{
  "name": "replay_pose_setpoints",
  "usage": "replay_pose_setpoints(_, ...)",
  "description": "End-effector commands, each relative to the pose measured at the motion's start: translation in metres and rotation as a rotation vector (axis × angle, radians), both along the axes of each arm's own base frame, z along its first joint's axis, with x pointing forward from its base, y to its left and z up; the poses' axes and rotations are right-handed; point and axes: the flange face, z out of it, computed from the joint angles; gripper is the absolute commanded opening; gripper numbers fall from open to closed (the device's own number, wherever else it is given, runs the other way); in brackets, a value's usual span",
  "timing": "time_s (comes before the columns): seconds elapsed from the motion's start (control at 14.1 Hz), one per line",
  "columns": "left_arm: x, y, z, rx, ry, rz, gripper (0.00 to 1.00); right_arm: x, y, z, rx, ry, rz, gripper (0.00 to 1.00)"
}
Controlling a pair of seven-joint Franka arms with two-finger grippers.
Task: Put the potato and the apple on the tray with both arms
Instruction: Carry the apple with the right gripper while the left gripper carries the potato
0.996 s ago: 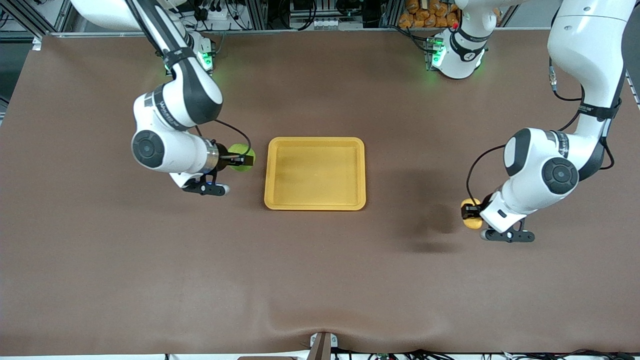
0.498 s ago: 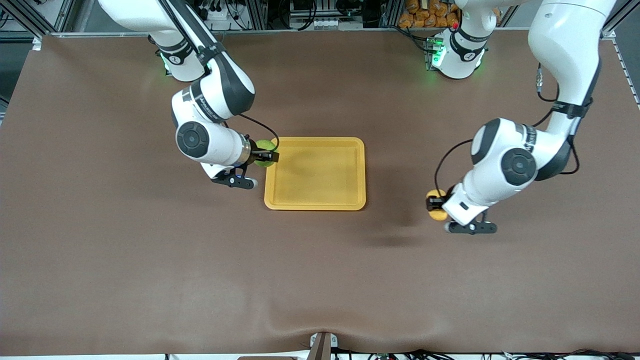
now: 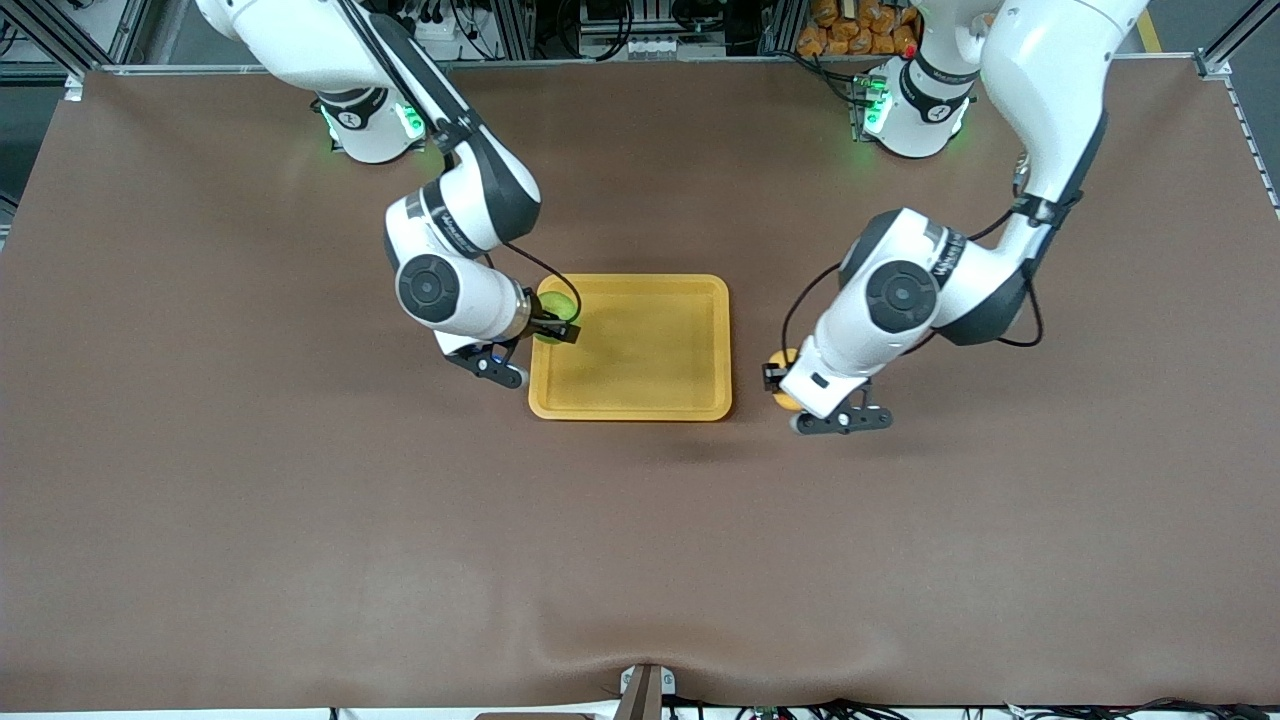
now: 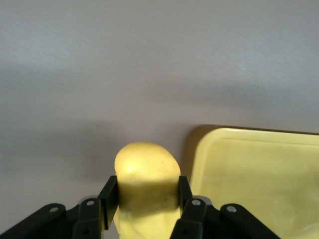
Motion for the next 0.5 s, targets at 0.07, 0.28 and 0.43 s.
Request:
replay_pose_setpoints(0.07,-0.006,-0.034,-0.014,0.034,0.006,0.015,0.0,-0.009,0.025,-0.021,-0.005,-0.002,-0.053,0.23)
replay_pose_setpoints(0.28,-0.008,-0.052,-0.021,0.054,-0.016,-0.032,0.0,-0.004,0.017,-0.033,-0.014,0.009,-0.075,0.23)
replay_pose_setpoints(0.43,-0.017,-0.072,-0.024,0.048,-0.014,-0.059,0.0,-0.002,0.013,-0.039,-0.029,0.022,-0.114,0.26)
